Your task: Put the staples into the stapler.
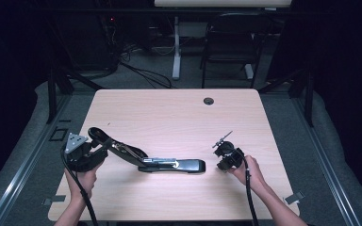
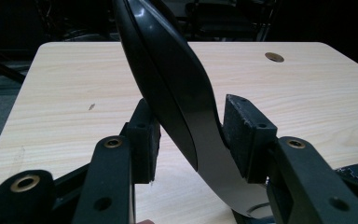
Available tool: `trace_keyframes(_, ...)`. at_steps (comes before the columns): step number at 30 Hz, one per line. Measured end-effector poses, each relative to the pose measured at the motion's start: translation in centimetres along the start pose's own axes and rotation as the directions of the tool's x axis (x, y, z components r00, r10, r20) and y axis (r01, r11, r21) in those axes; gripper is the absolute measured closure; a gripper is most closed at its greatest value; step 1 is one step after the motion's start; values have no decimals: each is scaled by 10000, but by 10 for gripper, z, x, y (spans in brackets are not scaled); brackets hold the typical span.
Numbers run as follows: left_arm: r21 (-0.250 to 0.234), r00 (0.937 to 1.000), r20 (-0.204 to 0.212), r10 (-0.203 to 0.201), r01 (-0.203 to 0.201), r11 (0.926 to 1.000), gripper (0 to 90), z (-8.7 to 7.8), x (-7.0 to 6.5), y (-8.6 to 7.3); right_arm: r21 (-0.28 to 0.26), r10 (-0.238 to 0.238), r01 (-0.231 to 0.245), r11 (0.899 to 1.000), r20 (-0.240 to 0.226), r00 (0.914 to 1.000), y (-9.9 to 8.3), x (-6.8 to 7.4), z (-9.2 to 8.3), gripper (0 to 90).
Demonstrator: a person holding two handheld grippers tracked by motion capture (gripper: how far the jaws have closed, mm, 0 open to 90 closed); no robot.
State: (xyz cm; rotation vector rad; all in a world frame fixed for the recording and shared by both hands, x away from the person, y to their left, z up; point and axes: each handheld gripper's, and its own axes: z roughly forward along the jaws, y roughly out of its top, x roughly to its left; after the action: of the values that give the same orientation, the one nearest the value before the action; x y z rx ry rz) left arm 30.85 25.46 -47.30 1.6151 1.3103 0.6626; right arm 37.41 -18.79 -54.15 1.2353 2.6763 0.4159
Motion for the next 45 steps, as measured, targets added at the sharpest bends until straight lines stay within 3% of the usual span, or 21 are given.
trace_keyframes(6, -101, 10000, 57, 71, -71, 9999, 573, 0, -1, 0, -392, 27, -36, 9992, -224, 9997, -1, 0, -6, 780)
trace_keyframes(8, -105, 10000, 54, 65, -64, 9999, 573, 0, -1, 0, -371, -232, 224, 9991, -209, 9995, -1, -1, -9, 780)
trace_keyframes(10, -129, 9999, 80, 61, -60, 9999, 574, 0, -1, 0, -628, -94, 68, 9980, -402, 9991, -1, 1, -10, 780)
trace_keyframes(15, -118, 9999, 105, 1, 0, 9999, 575, 0, 0, 0, -733, -179, 146, 9972, -439, 9989, 0, 0, -13, 780)
trace_keyframes(16, -119, 9999, 117, 12, -11, 9999, 575, 0, 0, 0, -593, -361, 336, 9977, -410, 9985, 1, -2, -15, 781)
trace_keyframes(29, -142, 9999, 129, 46, -44, 9999, 575, 0, 0, -1, -1213, -682, 591, 9909, -724, 9950, 12, 1, -25, 781)
trace_keyframes(45, -107, 9999, 122, 19, -17, 9999, 576, 0, -1, 0, -1058, -1530, 1418, 9842, -1058, 9825, 35, 7, -20, 783)
